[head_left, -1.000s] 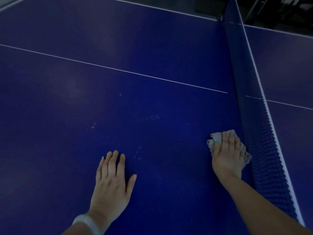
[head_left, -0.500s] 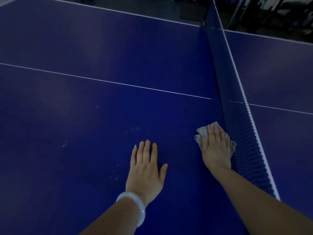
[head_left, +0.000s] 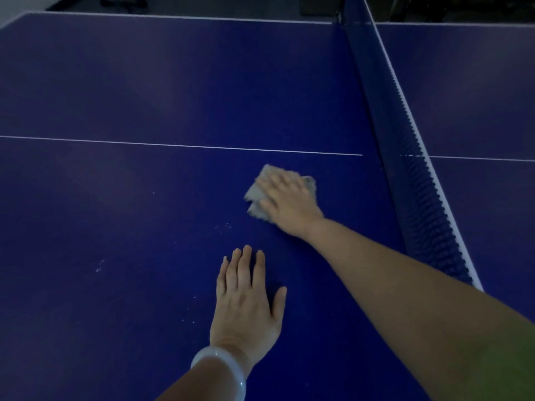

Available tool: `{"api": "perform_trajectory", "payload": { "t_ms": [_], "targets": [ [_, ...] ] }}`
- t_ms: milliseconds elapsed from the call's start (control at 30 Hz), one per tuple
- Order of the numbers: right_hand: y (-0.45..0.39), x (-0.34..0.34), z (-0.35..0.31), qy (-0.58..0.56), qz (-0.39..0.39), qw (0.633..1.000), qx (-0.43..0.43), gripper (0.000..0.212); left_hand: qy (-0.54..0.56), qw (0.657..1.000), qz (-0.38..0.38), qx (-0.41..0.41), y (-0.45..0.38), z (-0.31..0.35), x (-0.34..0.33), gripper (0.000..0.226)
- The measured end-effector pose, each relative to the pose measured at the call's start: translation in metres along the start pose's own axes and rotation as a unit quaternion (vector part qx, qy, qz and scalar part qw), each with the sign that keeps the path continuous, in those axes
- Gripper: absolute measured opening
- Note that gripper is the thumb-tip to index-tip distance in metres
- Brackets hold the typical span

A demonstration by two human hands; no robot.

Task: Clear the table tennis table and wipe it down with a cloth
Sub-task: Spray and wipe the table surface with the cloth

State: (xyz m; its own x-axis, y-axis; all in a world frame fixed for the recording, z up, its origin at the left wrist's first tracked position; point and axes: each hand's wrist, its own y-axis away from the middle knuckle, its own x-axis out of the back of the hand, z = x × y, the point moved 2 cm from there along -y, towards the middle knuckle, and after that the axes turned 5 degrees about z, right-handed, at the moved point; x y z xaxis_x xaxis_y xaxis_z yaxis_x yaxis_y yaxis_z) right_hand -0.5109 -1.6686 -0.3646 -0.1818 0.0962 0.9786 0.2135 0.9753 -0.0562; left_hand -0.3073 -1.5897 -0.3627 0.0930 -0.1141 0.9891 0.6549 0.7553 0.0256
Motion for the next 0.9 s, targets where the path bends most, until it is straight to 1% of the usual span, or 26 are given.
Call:
{"api": "perform_trajectory", "payload": {
  "t_ms": [33,67,100,133,167,200,267,300,333,367,400,467,500,533,567,600,633,700,733,767,900],
  "targets": [
    [0.011,-0.002,-0.006,-0.014,-0.023,0.999,0.045,0.055,0.001,1.000,0.000,-0.002,0.000,0.000,0.000,0.075],
    [0.021,-0.001,-0.002,-0.016,-0.031,0.997,0.067,0.055,0.003,1.000,0.002,-0.003,0.001,0.000,0.000,0.075],
    [0.027,0.002,0.010,-0.006,-0.022,0.998,0.062,0.055,0.004,1.000,0.004,-0.003,0.001,0.000,0.000,0.075],
    [0.032,0.006,0.027,0.015,0.005,1.000,0.022,0.054,0.006,1.000,0.005,-0.002,0.001,0.000,0.000,0.074],
    [0.037,0.010,0.047,0.039,0.034,0.997,-0.053,0.053,0.009,1.000,0.005,-0.002,0.001,0.000,0.000,0.073],
    [0.044,0.014,0.069,0.049,0.055,0.986,-0.147,0.053,0.012,1.000,0.003,-0.002,0.001,0.001,-0.001,0.073],
    [0.059,0.017,0.096,0.022,0.062,0.946,-0.319,0.056,0.014,1.000,0.003,-0.001,0.001,0.000,-0.001,0.072],
    [0.062,0.015,0.096,0.012,0.064,0.929,-0.365,0.057,0.014,1.000,0.002,-0.001,0.001,0.000,-0.001,0.072],
    [0.062,0.013,0.087,0.020,0.072,0.924,-0.376,0.058,0.011,1.000,0.002,-0.001,0.000,-0.001,-0.002,0.073],
    [0.060,0.010,0.072,0.034,0.077,0.932,-0.353,0.057,0.007,1.000,0.003,-0.002,0.000,-0.001,-0.002,0.075],
    [0.057,0.007,0.055,0.038,0.076,0.950,-0.299,0.056,0.006,1.000,0.005,-0.003,0.000,-0.001,-0.002,0.076],
    [0.058,-0.001,0.020,0.030,0.033,0.989,-0.144,0.057,0.007,1.000,0.012,-0.004,0.000,-0.001,-0.002,0.076],
    [0.064,-0.004,0.011,0.032,0.008,0.997,-0.077,0.058,0.007,1.000,0.015,-0.004,0.000,-0.001,-0.002,0.076],
    [0.073,-0.003,0.012,0.038,-0.007,0.999,-0.038,0.058,0.007,1.000,0.017,-0.003,0.000,-0.001,-0.002,0.076],
    [0.082,0.000,0.022,0.042,-0.006,0.998,-0.037,0.058,0.008,1.000,0.019,-0.002,0.001,-0.001,-0.002,0.075],
    [0.092,0.005,0.036,0.050,0.010,0.996,-0.075,0.057,0.010,1.000,0.022,-0.002,0.001,-0.002,-0.002,0.075],
    [0.105,0.010,0.051,0.052,0.030,0.987,-0.146,0.056,0.013,1.000,0.025,-0.003,0.000,-0.002,-0.003,0.075],
    [0.133,0.017,0.069,0.025,0.042,0.952,-0.301,0.057,0.016,1.000,0.024,-0.001,-0.001,-0.004,-0.005,0.076],
    [0.148,0.016,0.063,0.013,0.044,0.941,-0.335,0.059,0.015,1.000,0.021,0.000,-0.001,-0.004,-0.005,0.076],
    [0.163,0.012,0.048,0.011,0.055,0.939,-0.340,0.059,0.013,1.000,0.018,0.000,-0.001,-0.004,-0.004,0.076],
    [0.220,-0.002,-0.025,0.023,0.072,0.954,-0.291,0.057,0.013,1.000,0.025,-0.006,-0.001,-0.004,-0.003,0.074]
  ]
}}
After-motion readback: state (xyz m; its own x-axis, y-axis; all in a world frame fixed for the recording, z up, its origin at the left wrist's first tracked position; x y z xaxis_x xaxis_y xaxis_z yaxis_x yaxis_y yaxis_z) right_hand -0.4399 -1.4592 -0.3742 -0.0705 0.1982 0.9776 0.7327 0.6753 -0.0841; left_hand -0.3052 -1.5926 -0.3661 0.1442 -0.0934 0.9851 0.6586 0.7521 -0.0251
